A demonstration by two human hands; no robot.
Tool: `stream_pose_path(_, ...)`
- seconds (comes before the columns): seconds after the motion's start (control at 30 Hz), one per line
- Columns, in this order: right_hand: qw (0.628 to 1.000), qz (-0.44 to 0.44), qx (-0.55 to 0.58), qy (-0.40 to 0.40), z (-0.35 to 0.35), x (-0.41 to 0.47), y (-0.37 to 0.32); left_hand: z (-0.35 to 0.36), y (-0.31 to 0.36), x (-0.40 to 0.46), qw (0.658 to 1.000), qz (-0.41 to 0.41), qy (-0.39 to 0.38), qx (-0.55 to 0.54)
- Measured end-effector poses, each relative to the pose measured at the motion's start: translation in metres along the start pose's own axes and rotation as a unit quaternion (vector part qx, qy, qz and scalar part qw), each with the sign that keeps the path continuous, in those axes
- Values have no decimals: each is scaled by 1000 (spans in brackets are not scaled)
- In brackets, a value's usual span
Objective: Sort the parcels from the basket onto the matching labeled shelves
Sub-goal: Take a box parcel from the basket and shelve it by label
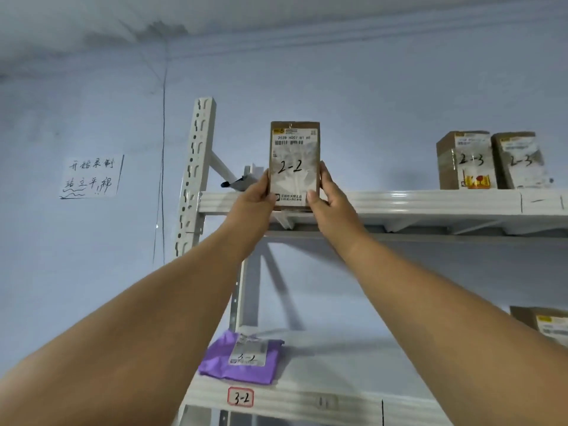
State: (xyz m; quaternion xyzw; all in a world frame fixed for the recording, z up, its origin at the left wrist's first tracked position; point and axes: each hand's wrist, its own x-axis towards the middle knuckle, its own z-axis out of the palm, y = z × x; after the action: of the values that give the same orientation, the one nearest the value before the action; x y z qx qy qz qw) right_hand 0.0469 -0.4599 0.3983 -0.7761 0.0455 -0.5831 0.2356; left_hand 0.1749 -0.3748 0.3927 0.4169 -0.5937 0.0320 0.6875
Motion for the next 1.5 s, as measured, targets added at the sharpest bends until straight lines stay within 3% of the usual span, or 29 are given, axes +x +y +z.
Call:
stream_pose_path(0.2,987,38,-153,-7,-23,86,-2,26,16,89,967,20,70,243)
stream_pose_path(0.33,965,84,-248,-22,-16,109,14,39,-9,119,910,-2,67,410)
stream_pose_path(0.5,914,102,-393,-12,-10,117,24,49,-29,142,836,-32,60,544)
stream_pose_path(0.67,882,131,-453,-9,-1,112,20,47,-30,137,831,-30,64,552)
stream_pose_path(0.73,875,153,-459,-14,1,109,16,46,-25,129,849,-39,63,523)
stream_pose_path(0.87,890,168,-423,-5,2,100,21,43,-17,103,908,-27,25,418)
stream_pose_path(1.0,925,3,-371,77,13,85,23,22,0,79,937,5,44,346)
stream_pose_path(1.13,962,-87,-256,42,35,67,-7,-17,31,61,956,34,102,274)
stream_pose_path(1.27,985,-85,-151,-7,78,61,-43,-78,56,34,939,53,148,305)
stream_pose_path(1.4,992,-98,-60,-59,147,50,-77,-169,74,-18,906,-23,224,359)
stream_pose_path(1.47,989,-98,-3,-115,187,33,-101,-223,87,-57,870,-78,257,414)
stream_pose_path(1.5,985,-98,22,-140,203,25,-109,-243,90,-72,833,-102,258,479)
